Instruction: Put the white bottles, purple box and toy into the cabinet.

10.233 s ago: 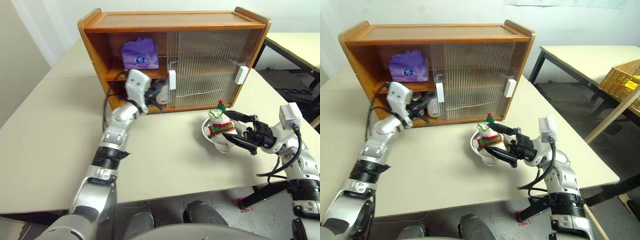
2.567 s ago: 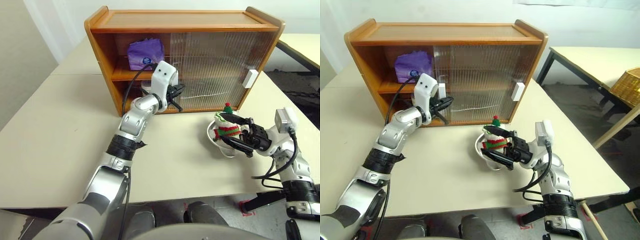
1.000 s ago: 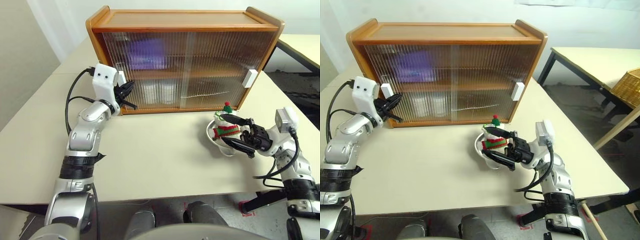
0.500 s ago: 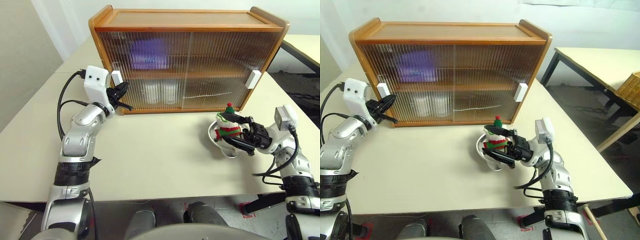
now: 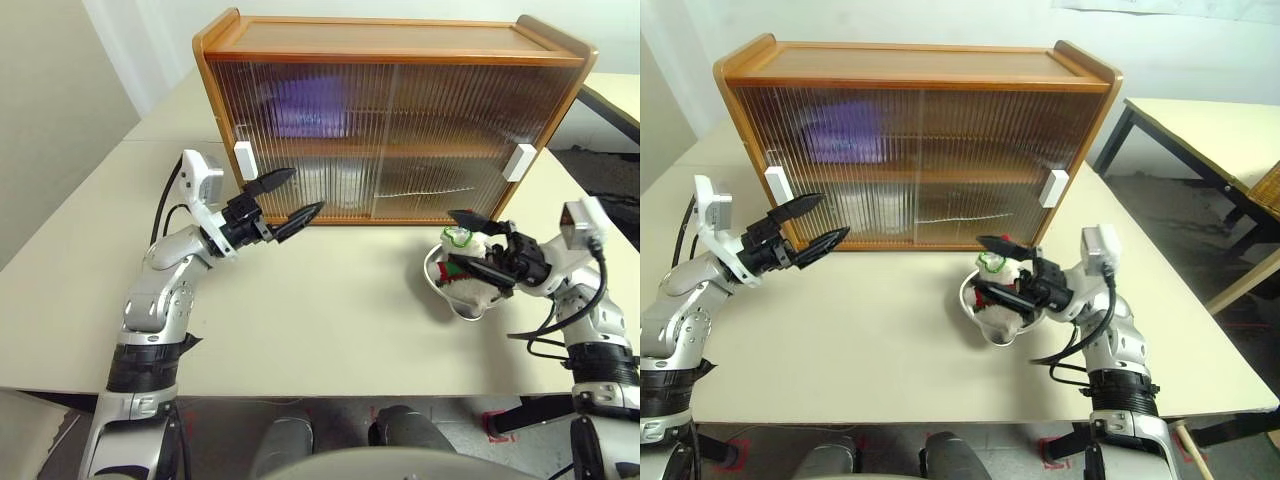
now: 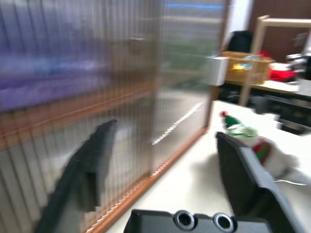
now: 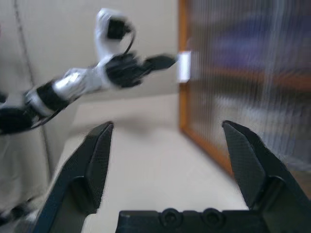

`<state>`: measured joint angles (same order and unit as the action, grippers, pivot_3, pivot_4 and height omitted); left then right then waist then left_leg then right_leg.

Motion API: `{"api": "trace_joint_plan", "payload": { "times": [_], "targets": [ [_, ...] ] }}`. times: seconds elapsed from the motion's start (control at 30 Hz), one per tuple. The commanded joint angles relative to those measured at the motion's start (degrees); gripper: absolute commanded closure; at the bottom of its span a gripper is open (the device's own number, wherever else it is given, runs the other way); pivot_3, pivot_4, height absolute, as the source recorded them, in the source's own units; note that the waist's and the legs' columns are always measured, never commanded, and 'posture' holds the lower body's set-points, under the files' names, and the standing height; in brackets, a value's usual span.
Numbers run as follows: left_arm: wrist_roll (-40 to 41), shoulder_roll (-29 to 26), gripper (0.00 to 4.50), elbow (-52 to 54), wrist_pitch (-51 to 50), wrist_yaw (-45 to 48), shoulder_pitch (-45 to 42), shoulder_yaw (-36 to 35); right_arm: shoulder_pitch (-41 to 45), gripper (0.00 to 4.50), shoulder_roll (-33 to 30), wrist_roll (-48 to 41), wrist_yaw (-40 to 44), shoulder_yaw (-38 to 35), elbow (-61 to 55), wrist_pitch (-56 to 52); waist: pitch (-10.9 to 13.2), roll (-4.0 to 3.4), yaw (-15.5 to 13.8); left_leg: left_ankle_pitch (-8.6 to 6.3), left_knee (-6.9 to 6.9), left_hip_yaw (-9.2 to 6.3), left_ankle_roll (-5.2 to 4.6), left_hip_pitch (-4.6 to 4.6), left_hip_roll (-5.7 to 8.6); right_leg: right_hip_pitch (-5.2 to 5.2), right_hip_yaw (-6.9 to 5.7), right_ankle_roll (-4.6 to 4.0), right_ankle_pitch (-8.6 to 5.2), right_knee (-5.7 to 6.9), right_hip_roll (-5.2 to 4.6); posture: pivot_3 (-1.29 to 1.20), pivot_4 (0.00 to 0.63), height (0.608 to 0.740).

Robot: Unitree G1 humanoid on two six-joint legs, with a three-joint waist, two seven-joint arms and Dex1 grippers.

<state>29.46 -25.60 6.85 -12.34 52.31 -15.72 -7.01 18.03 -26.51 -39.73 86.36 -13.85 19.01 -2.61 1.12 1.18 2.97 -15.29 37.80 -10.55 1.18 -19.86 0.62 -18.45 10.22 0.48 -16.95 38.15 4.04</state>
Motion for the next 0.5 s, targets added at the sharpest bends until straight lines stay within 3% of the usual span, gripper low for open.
{"api": "trace_joint_plan", "payload": {
  "times": [0.03,0.3,0.5],
  "targets": [
    [0.63,-1.26,0.0,0.11,0.96,4.56,2.62,1.85,1.63,1.34,-0.64,0.02,-3.6,-3.36,1.8,1.75,-0.01,-0.02,0.09,-0.01,0.0,0.0,-0.01,0.0,-0.01,0.0,0.0,0.0,0.0,0.0,0.0,-0.11,0.0,0.74],
    [0.87,-4.08,0.0,0.34,-1.46,8.21,3.86,4.65,4.11,4.35,-5.2,2.58,-9.92,-8.33,8.06,4.59,-0.08,-0.14,0.22,-0.08,-0.01,-0.01,-0.13,-0.11,-0.12,-0.13,-0.02,-0.01,0.0,-0.01,-0.02,-0.13,0.0,0.74],
    [2.02,-3.97,0.0,1.98,-1.53,8.91,4.7,4.68,7.11,4.46,-7.97,7.94,-18.24,-9.33,15.7,9.47,-0.11,-0.22,0.66,-0.16,-0.03,-0.01,-0.24,-0.13,-0.23,-0.18,0.04,-0.03,0.01,-0.01,-0.03,-0.12,0.0,0.74]
  ]
}}
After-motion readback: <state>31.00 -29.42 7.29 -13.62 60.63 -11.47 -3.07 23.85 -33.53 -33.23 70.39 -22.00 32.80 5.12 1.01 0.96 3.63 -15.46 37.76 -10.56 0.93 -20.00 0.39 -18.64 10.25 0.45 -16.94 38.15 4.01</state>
